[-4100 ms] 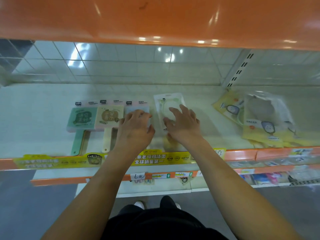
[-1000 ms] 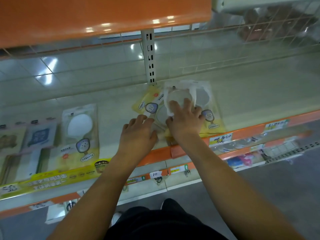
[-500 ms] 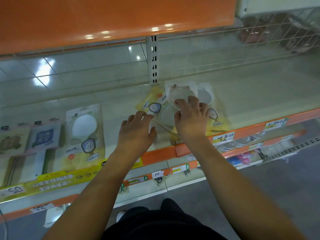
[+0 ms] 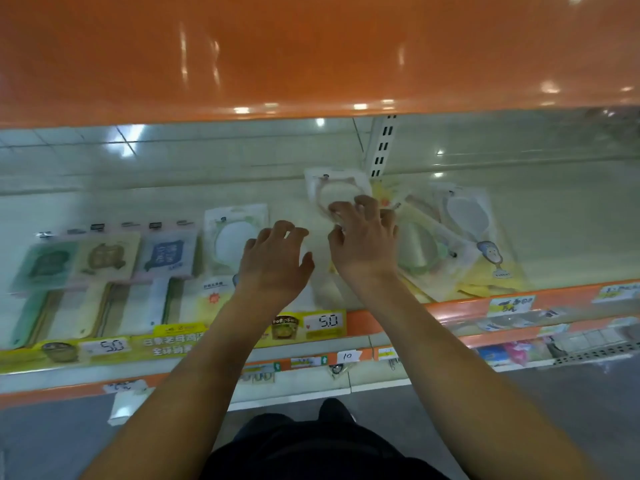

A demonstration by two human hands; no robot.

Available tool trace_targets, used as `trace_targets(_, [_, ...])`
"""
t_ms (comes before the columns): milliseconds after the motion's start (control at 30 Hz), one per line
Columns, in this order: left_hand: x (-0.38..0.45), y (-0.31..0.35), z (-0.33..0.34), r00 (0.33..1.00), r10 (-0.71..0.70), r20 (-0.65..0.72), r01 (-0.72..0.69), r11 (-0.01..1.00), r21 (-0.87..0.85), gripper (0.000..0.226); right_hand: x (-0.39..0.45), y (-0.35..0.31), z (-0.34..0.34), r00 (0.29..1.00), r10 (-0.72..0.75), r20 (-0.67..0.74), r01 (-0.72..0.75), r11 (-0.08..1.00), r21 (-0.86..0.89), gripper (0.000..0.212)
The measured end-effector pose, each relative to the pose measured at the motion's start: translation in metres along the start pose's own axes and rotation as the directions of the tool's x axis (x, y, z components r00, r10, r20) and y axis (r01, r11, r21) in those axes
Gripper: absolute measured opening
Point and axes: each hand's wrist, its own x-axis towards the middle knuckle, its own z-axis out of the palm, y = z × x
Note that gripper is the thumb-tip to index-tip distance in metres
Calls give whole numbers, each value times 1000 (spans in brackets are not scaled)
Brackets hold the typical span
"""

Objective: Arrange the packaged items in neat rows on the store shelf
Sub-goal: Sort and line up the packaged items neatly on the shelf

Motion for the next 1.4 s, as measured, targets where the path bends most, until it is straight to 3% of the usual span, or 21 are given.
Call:
trace_targets(300, [-8,-44,-5,998,-62,-4,62,998,18,45,-4,-42,29,999,-36,41,37,999,-15,33])
trace_targets(700, [-12,-63,1,998,-46,31,46,999,-3,43,-15,-42,54,976,28,214,-17,998,-56,32])
trace_targets(933, [-12,-54,6,999,-11,42,11,1000,-10,42,-16,-36,49,945,48,325,-34,998,-48,47])
trace_targets(1067, [-9,-42,9,999,8,48,-7,1000,-20,42,-17,-24,41,947,-36,318,12,997,77,41])
trace_targets(1400, [1,-3,19,994,66,85,-63,998,-28,34,-21,-1,30,942,-98,321,77,994,78,36])
